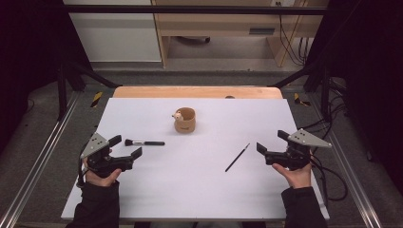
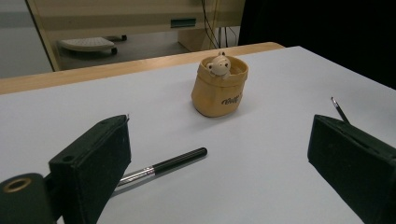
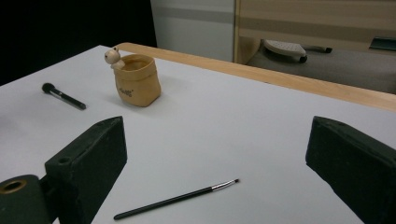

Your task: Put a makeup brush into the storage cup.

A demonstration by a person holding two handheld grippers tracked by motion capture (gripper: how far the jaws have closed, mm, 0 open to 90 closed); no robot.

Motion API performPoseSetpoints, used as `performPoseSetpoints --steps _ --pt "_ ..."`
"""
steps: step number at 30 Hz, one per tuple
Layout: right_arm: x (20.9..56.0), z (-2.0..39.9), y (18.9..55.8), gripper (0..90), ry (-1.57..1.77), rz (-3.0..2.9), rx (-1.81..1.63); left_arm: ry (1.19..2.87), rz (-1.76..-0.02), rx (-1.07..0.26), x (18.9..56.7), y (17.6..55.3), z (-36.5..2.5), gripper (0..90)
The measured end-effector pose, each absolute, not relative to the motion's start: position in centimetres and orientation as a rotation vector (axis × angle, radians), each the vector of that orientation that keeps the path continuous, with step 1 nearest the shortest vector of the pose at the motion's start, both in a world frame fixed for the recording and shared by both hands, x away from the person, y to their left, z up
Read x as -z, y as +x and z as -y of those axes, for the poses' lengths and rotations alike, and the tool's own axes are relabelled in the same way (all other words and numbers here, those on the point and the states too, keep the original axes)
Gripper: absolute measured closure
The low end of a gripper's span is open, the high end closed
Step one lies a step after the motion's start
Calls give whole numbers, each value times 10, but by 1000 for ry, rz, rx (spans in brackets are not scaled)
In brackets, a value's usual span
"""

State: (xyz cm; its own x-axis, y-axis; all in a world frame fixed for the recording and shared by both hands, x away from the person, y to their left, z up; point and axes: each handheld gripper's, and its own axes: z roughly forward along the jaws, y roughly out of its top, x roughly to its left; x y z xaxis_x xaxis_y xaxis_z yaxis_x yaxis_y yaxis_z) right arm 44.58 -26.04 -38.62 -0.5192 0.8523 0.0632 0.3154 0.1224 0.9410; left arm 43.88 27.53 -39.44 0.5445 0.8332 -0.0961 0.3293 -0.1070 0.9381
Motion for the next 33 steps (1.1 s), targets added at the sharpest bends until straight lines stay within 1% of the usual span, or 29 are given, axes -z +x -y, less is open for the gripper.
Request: performPoseSetpoints --steps 12,33 --pt "385 258 445 58 1132 -1916 -1379 1695 -1000 -580 398 438 -276 50" --pt "394 233 451 69 1165 -1973 -1342 1719 -992 -584 402 440 -273 52"
